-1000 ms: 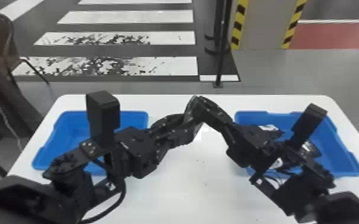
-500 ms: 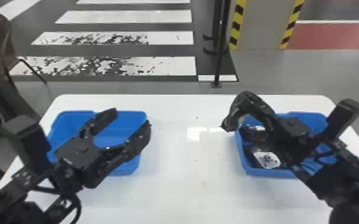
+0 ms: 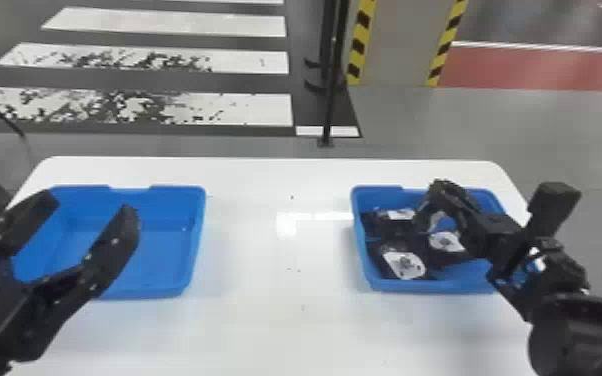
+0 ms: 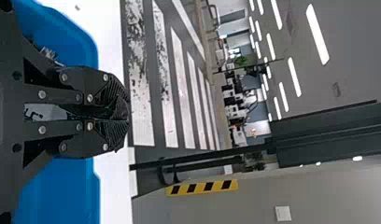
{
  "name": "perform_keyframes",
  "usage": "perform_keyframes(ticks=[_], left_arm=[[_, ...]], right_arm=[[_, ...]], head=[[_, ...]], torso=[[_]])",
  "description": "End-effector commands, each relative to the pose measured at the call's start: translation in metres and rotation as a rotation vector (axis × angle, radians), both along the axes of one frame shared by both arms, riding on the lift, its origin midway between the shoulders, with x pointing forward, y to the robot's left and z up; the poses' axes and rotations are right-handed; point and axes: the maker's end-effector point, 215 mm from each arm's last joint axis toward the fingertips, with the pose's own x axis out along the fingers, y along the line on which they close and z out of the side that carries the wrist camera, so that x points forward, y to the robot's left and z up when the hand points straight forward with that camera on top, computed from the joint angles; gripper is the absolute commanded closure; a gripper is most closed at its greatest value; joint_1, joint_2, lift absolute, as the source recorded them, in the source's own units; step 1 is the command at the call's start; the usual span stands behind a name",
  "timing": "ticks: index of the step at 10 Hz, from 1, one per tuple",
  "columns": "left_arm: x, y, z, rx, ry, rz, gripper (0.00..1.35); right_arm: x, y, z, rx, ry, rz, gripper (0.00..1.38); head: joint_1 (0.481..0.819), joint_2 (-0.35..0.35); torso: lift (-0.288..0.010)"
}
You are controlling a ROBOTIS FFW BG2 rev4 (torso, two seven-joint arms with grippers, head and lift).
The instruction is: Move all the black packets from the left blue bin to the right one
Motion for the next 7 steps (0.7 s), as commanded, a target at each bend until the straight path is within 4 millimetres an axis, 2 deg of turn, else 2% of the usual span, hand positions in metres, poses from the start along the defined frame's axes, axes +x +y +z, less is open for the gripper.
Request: perform_keyframes(ticks=[1,2,4,7], left_arm=[[-0.008,0.010,0.001,-0.008,-0.009,0.025,0.15],[-0.013,0.019,0.000,-0.005,-0.011,0.050,0.15],[-0.028,0.043,-0.001,0.031,-0.010,0.094,0.15],[-0.043,0.065,-0.003,0.099,-0.009,0.138,0.15]], right_arm=[[-0.004,-0.016,-0.008,-0.025,0.000,-0.027,0.40],[-0.021,-0.024,0.002,-0.059,-0.039,-0.052,0.12],[-0.081,-0.013,0.027,-0.107,-0.092,-0.090,0.11],[-0.176,0.029,0.082,-0.154,-0.166,-0.053,0.12]], head=[[0.695,-0.095],[0.695,-0.102],[0.695,-0.107],[0.695,-0.048]], torso=[[-0.140],[-0.140],[-0.140],[-0.140]])
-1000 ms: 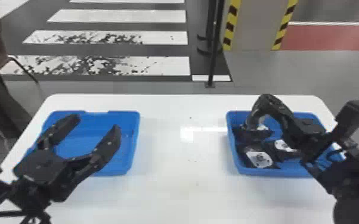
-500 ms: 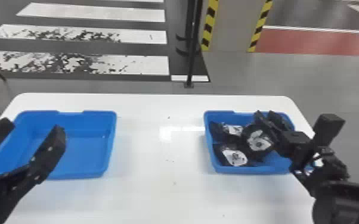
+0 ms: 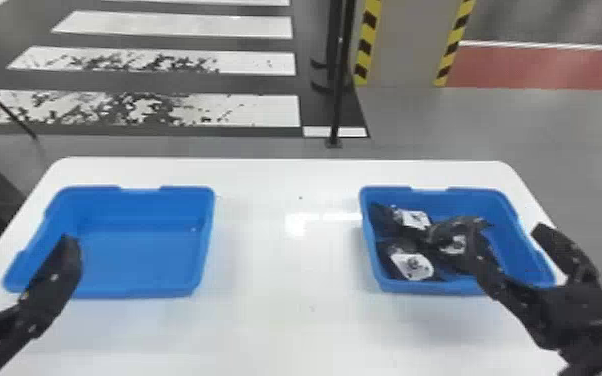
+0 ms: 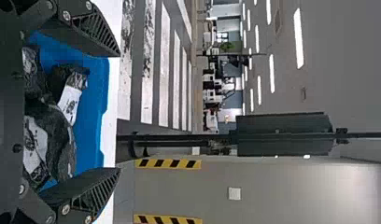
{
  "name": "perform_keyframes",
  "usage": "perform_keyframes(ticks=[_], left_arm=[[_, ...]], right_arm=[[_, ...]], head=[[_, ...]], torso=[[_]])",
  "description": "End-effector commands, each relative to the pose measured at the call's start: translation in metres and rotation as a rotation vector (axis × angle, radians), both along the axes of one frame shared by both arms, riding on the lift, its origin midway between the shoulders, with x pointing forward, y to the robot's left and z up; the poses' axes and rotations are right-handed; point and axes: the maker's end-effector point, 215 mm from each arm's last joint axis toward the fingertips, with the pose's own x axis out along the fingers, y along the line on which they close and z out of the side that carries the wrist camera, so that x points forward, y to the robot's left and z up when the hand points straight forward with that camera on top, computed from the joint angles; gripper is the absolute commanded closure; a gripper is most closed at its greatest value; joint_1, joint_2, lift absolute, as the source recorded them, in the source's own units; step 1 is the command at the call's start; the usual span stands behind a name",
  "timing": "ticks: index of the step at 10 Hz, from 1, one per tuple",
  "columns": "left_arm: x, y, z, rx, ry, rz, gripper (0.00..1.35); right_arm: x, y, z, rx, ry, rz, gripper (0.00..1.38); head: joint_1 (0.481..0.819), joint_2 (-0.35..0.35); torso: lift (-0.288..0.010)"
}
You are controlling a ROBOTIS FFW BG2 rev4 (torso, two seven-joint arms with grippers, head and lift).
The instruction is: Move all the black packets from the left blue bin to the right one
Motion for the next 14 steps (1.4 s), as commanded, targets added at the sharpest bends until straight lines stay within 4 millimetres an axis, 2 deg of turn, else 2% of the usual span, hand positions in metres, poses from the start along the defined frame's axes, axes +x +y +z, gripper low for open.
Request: perform_keyframes(ticks=[1,2,3,4,5,7,9,14], left_arm=[[-0.007,0.011,-0.008,0.049,0.025,0.022,0.15],[-0.014,0.017,-0.023,0.071,0.069,0.032,0.15],[-0.022,0.025,-0.035,0.123,0.108,0.045,0.15],[-0.028,0.029,-0.049,0.151,0.143,0.052,0.15],[-0.029,0.032,-0.053,0.174,0.145,0.057,0.15],[-0.025,0.031,-0.052,0.160,0.123,0.056,0.15],[-0.022,0.030,-0.048,0.156,0.108,0.056,0.15],[-0.021,0.033,-0.055,0.134,0.115,0.060,0.15]], right_arm=[[-0.046,0.020,0.027,0.013,-0.016,0.010,0.12],[-0.065,0.027,0.039,0.022,-0.021,0.010,0.12],[-0.079,0.031,0.042,0.030,-0.012,0.007,0.12],[-0.087,0.039,0.046,0.025,-0.010,0.020,0.12],[-0.092,0.046,0.045,0.034,0.001,0.033,0.12],[-0.093,0.053,0.040,0.052,0.009,0.045,0.12],[-0.093,0.056,0.039,0.067,0.011,0.054,0.12],[-0.094,0.063,0.033,0.103,0.026,0.068,0.12]], head=[[0.695,-0.015],[0.695,0.019],[0.695,0.049],[0.695,0.077],[0.695,0.090],[0.695,0.136],[0.695,0.147],[0.695,0.158]], torso=[[-0.140],[-0.140],[-0.140],[-0.140],[-0.140],[-0.140],[-0.140],[-0.140]])
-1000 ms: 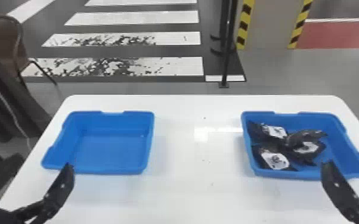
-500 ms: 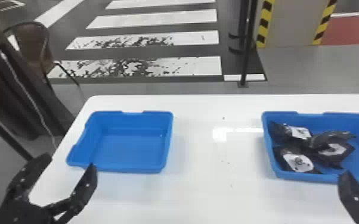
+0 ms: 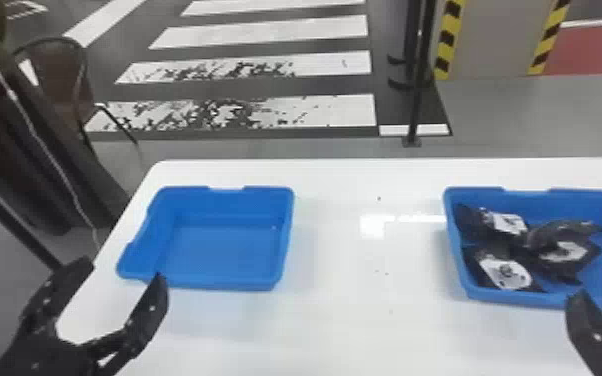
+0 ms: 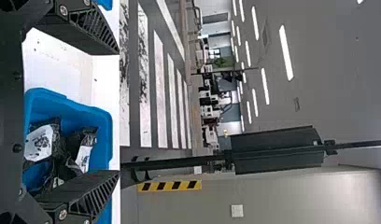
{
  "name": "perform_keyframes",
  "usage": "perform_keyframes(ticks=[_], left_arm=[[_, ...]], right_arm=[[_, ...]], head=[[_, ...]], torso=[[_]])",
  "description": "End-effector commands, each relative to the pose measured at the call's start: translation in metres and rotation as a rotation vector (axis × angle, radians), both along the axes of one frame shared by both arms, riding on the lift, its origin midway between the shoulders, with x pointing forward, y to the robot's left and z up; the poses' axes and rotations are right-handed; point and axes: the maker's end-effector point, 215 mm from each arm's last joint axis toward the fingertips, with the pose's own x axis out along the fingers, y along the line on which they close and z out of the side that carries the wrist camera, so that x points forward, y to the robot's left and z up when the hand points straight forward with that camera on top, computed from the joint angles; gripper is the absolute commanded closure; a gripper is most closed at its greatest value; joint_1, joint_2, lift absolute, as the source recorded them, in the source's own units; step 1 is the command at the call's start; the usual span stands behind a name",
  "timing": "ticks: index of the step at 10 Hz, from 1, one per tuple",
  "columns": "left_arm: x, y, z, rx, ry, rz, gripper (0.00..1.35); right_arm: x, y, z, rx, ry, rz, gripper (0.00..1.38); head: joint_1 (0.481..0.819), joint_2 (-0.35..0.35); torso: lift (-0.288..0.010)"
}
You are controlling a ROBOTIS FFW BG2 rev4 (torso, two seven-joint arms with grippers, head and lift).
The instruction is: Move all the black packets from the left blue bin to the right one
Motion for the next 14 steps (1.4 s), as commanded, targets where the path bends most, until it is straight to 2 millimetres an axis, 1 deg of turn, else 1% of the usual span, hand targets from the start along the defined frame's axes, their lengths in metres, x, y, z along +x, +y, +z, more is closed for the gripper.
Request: perform_keyframes(ticks=[1,3,8,9,10,14], left_arm=[[-0.0003,0.0000,-0.0029,-0.006,0.007,0.002,0.15],[-0.0009,0.0000,-0.0035,-0.007,0.009,0.002,0.15],[-0.0020,0.0018,-0.0062,-0.006,0.019,0.005,0.15],[-0.0028,0.0014,-0.0119,-0.014,0.037,0.006,0.15],[-0.0020,0.0019,-0.0097,-0.012,0.032,0.006,0.15],[-0.0036,0.0028,-0.0120,-0.009,0.040,0.008,0.15]], right_arm=[[-0.0003,0.0006,-0.0033,0.013,0.007,0.000,0.12],[-0.0008,0.0024,-0.0069,0.027,0.014,0.003,0.12],[0.0002,0.0027,-0.0076,0.036,0.014,0.003,0.12],[-0.0001,0.0030,-0.0088,0.035,0.016,0.005,0.12],[-0.0004,0.0049,-0.0100,0.042,0.019,0.009,0.12],[-0.0008,0.0064,-0.0122,0.052,0.024,0.014,0.12]], head=[[0.695,0.163],[0.695,0.165],[0.695,0.171],[0.695,0.171],[0.695,0.172],[0.695,0.178]], torso=[[-0.140],[-0.140],[-0.140],[-0.140],[-0.140],[-0.140]])
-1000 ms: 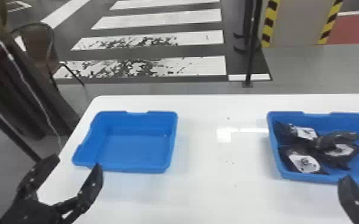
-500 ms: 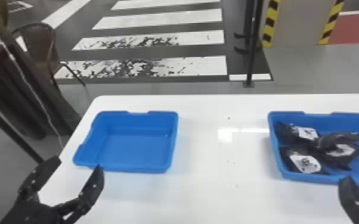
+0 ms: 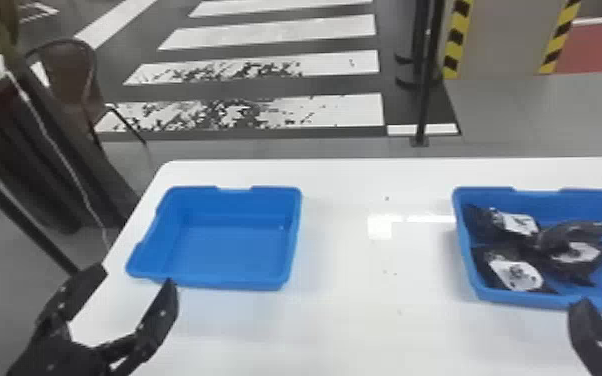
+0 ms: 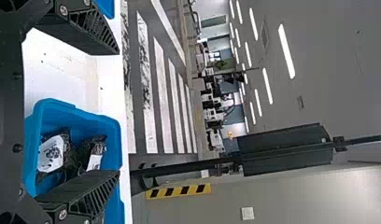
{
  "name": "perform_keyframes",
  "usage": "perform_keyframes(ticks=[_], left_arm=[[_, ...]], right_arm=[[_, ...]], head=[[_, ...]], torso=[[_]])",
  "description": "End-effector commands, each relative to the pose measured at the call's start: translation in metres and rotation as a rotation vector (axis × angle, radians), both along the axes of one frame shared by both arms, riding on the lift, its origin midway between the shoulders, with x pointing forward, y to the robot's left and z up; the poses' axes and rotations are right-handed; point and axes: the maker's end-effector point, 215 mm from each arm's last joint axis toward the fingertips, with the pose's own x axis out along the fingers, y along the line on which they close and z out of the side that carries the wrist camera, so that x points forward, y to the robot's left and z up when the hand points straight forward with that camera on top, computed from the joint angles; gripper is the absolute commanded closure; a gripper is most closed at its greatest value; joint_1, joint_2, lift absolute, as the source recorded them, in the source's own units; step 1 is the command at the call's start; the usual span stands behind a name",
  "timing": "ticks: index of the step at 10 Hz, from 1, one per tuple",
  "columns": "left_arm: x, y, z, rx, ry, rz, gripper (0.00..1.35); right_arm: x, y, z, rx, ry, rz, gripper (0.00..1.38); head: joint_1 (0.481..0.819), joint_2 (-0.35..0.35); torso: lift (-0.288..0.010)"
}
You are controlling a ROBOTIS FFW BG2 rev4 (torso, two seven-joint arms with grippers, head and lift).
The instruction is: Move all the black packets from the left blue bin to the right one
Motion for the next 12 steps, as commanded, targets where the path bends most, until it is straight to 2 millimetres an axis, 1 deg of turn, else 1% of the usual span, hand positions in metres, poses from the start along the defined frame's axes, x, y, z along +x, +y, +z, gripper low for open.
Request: perform_keyframes(ticks=[1,12], left_arm=[[-0.0009,0.0009,-0.0019,-0.002,0.005,0.003,0.15],[-0.0026,0.0026,-0.0039,0.001,0.013,0.006,0.15]], right_arm=[[-0.0001,0.0002,-0.0003,0.002,0.001,0.001,0.12],[-0.0012,0.0011,-0.0068,0.034,0.015,0.000,0.12]], head=[[0.695,0.179],[0.695,0.185]], torso=[[-0.140],[-0.140]])
